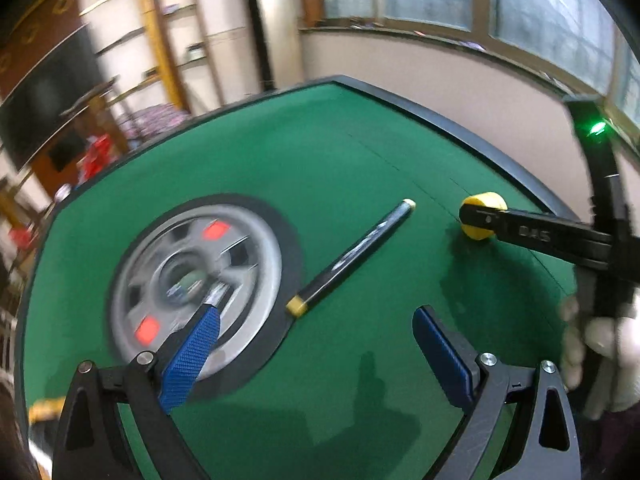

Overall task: Organize rigid objects
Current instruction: 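Move the right tool to the yellow tape roll and grasp it, then grasp the black marker with the left tool while the right tool holds the yellow tape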

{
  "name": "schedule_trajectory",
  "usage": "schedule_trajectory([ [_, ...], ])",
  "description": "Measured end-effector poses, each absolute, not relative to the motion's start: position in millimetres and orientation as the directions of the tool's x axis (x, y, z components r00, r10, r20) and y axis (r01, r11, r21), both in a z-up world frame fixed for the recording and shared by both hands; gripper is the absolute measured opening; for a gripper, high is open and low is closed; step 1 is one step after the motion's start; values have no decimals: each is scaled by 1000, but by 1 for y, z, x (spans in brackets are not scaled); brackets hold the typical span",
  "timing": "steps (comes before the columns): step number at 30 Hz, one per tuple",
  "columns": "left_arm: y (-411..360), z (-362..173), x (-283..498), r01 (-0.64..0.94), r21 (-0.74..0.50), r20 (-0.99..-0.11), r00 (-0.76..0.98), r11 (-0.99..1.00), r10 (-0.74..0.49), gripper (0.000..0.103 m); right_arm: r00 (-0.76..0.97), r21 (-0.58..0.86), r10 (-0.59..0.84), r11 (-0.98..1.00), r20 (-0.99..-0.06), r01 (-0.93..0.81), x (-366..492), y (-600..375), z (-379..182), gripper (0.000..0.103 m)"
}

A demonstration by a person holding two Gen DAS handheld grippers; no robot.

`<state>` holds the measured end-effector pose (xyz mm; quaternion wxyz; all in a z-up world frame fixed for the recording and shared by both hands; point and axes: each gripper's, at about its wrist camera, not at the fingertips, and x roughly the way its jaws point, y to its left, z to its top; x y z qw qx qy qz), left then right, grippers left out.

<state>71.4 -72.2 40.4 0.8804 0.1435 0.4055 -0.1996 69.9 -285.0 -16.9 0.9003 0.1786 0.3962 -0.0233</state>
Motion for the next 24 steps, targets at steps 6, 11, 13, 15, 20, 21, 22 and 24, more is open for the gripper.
schedule_trajectory([
  [6, -114, 9, 108, 534, 190, -807, 563, 824, -179, 85, 693, 356, 155, 922, -704, 156, 70, -289, -19, 33],
  [11, -109, 11, 116, 545, 46, -832, 485, 837, -270, 27, 687, 382, 179, 911, -704, 154, 70, -292, -19, 33],
  [13, -104, 11, 111, 538, 31, -826, 489, 842, -282, 21, 687, 387, 184, 909, -703, 153, 70, -293, -18, 33],
  [15, -98, 14, 106, 520, -16, -827, 474, 854, -304, 14, 687, 387, 185, 910, -703, 151, 70, -293, -18, 33],
  [20, -86, 31, 79, 485, -65, -807, 488, 872, -332, 14, 688, 393, 194, 908, -699, 143, 71, -292, -17, 33],
  [21, -85, 35, 73, 482, -78, -803, 489, 873, -341, 14, 688, 393, 194, 908, -699, 143, 70, -292, -17, 33],
  [22, -85, 37, 66, 481, -88, -798, 490, 872, -351, 14, 688, 394, 194, 908, -699, 144, 70, -292, -17, 33],
  [24, -81, 43, 44, 486, -94, -784, 502, 869, -365, 14, 688, 395, 192, 907, -700, 149, 69, -292, -17, 33],
])
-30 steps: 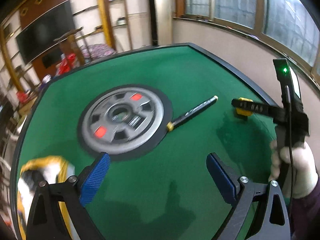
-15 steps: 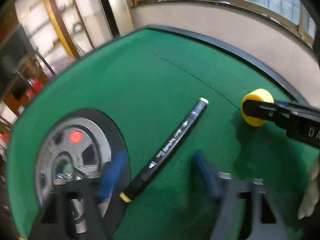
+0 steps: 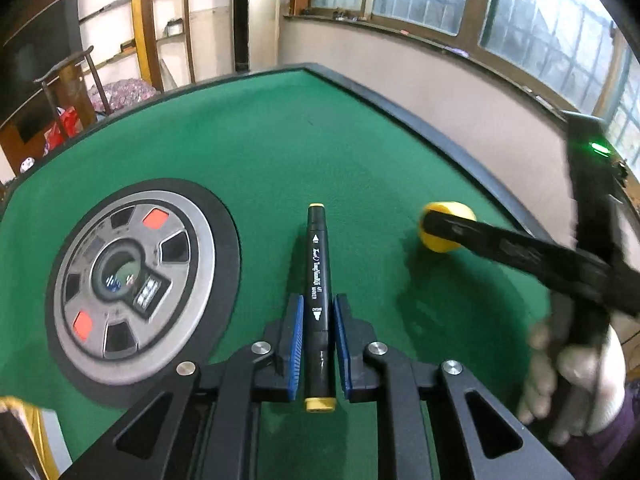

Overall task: Organize rigid objects
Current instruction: 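Grasp the black marker with the left tool while the right tool holds the yellow tape, then carry the marker and yellow tape over the tray and open both tools to drop them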

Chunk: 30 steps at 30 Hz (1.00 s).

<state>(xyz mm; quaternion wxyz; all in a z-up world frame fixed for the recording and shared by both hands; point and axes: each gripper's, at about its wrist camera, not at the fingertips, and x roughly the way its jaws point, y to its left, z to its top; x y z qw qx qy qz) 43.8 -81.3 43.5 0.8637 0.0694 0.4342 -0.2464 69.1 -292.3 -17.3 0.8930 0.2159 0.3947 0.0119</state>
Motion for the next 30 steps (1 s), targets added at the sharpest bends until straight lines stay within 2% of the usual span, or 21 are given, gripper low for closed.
schedule_trajectory([
  [7, -61, 37, -7, 447, -131, -797, 483, 885, -362, 14, 689, 457, 242, 878, -684, 145, 69, -298, -18, 33],
  [11, -62, 22, 5, 415, -134, -825, 456, 900, -333, 14, 696, 456, 243, 879, -676, 136, 66, -296, -15, 33],
  [14, -66, 15, 9, 416, -90, -836, 462, 905, -296, 15, 691, 465, 256, 876, -676, 130, 66, -295, -16, 33],
  [15, -70, 13, 9, 423, -72, -838, 466, 903, -285, 17, 689, 459, 253, 879, -679, 131, 66, -294, -17, 33],
  [18, -78, 11, 4, 443, -45, -826, 487, 895, -283, 34, 679, 451, 249, 882, -691, 136, 70, -293, -20, 33],
  [20, -83, 11, -3, 461, 1, -815, 515, 888, -266, 35, 679, 451, 251, 883, -690, 132, 72, -292, -18, 33],
  [22, -85, 10, -4, 480, 8, -810, 518, 877, -277, 30, 677, 450, 254, 884, -691, 127, 74, -292, -21, 33],
  [23, -82, 10, -3, 488, -38, -812, 494, 872, -312, 20, 676, 449, 255, 885, -692, 126, 74, -291, -22, 33],
  [24, -76, 12, -2, 490, -83, -811, 473, 868, -345, 15, 674, 448, 256, 885, -693, 124, 76, -290, -24, 33],
  [30, -48, 15, -2, 428, -210, -787, 459, 879, -412, 14, 682, 453, 262, 884, -683, 115, 76, -289, -22, 33],
])
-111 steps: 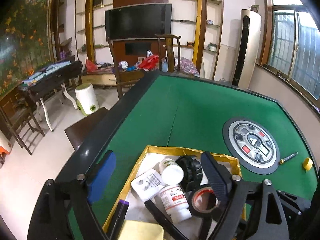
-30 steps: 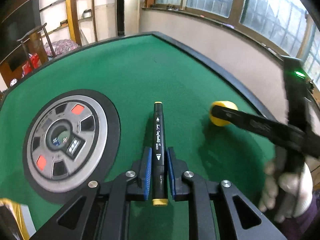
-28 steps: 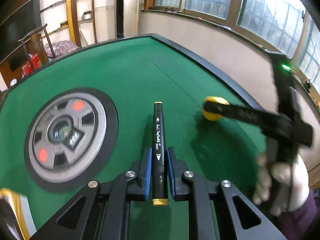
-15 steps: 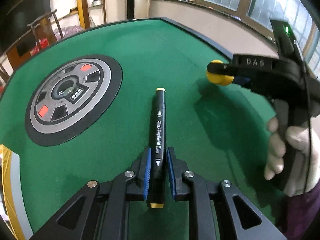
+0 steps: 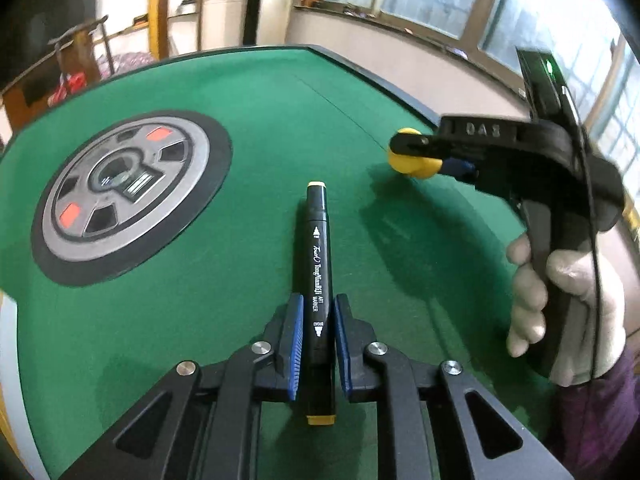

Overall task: Organize rigid objects
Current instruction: 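Carry the marker and yellow tape over the tray and open both tools to drop them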

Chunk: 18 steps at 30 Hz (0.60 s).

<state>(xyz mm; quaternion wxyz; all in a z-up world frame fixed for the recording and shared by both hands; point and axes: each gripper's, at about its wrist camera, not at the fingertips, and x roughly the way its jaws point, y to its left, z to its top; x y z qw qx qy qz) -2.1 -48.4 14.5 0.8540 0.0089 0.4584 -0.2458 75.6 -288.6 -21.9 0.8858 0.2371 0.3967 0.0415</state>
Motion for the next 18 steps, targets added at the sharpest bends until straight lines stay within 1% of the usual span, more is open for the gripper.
schedule_trajectory([
  [6, -7, 44, -31, 378, -261, -729, 526, 888, -438, 14, 705, 443, 248, 891, -664, 104, 74, -287, -17, 33],
  [13, 49, 73, -72, 308, -305, -672, 600, 901, -433, 14, 727, 470, 252, 876, -638, 109, 63, -292, -22, 33],
  [15, 62, 80, -85, 304, -300, -654, 624, 904, -427, 14, 735, 466, 232, 876, -637, 127, 59, -293, -21, 33],
  [18, 75, 87, -93, 309, -277, -634, 653, 910, -415, 14, 737, 504, 257, 854, -626, 130, 41, -291, -18, 33],
])
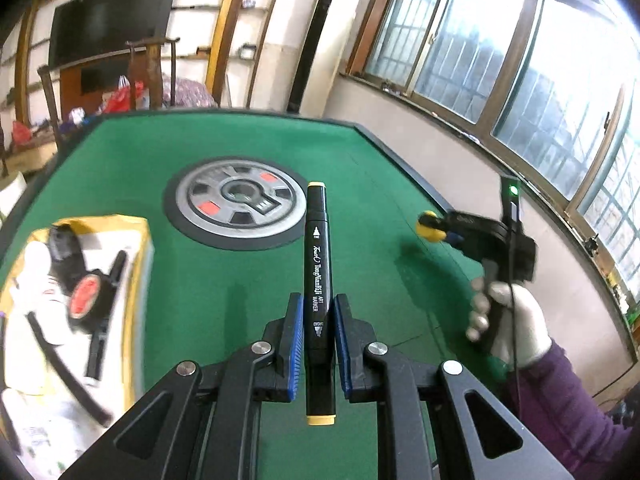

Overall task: Organize rigid objects
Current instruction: 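Carry the marker and yellow tape over the tray and open both tools to drop them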

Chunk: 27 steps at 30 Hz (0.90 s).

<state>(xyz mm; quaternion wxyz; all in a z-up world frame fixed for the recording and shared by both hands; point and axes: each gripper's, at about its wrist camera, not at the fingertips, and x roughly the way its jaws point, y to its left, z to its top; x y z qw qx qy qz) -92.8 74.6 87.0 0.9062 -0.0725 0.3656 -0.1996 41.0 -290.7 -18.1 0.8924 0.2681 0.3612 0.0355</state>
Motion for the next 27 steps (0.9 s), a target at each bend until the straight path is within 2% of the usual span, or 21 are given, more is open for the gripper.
schedule_trajectory([
  [3, 82, 83, -85, 298, -300, -629, 653, 906, -422, 14, 718, 560, 348, 826, -603, 70, 1, -270, -14, 33],
  [10, 124, 88, -99, 248, -387, -573, 690, 888, -443, 14, 661, 569, 456, 821, -596, -54, -56, -206, 1, 33],
  [13, 161, 84, -115, 180, -396, -576, 715, 901, -396, 14, 626, 540, 514, 824, -587, -171, -63, -162, 22, 33],
  [19, 250, 67, -144, -28, -374, -619, 752, 927, -227, 15, 501, 518, 634, 772, -589, -369, -63, -62, 46, 33],
  [23, 270, 53, -149, -83, -347, -637, 752, 934, -169, 15, 409, 519, 674, 737, -616, -432, -57, -2, 46, 33],
  [27, 280, 36, -140, -99, -351, -656, 735, 931, -169, 15, 345, 491, 669, 729, -659, -477, -58, 54, 40, 33],
])
